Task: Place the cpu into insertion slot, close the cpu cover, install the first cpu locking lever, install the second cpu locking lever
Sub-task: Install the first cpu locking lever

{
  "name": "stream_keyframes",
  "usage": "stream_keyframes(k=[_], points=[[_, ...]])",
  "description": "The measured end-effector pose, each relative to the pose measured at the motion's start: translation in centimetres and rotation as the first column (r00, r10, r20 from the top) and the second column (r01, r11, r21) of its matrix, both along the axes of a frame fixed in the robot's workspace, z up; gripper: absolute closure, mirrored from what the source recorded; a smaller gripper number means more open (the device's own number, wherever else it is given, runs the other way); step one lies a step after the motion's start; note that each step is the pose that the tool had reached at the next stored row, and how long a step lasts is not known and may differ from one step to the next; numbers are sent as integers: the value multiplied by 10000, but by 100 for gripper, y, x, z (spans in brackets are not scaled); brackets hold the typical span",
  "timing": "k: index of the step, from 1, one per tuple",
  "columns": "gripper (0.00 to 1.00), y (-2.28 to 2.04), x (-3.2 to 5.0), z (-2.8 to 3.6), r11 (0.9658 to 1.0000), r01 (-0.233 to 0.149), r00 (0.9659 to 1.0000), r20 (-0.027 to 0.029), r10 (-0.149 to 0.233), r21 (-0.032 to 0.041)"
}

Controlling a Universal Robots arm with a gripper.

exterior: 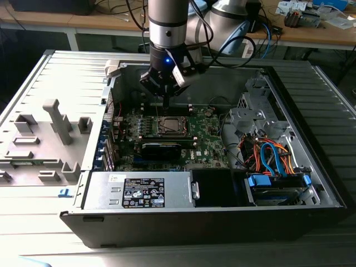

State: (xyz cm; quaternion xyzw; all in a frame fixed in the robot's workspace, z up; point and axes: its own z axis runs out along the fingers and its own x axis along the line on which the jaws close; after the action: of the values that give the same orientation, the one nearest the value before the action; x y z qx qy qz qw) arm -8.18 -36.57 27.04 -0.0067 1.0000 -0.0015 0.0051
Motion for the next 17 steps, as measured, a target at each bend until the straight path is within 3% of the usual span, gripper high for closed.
stream_keyframes(k=[17], points=[[89, 0, -51, -3, 10000, 0, 10000, 0, 0, 1]])
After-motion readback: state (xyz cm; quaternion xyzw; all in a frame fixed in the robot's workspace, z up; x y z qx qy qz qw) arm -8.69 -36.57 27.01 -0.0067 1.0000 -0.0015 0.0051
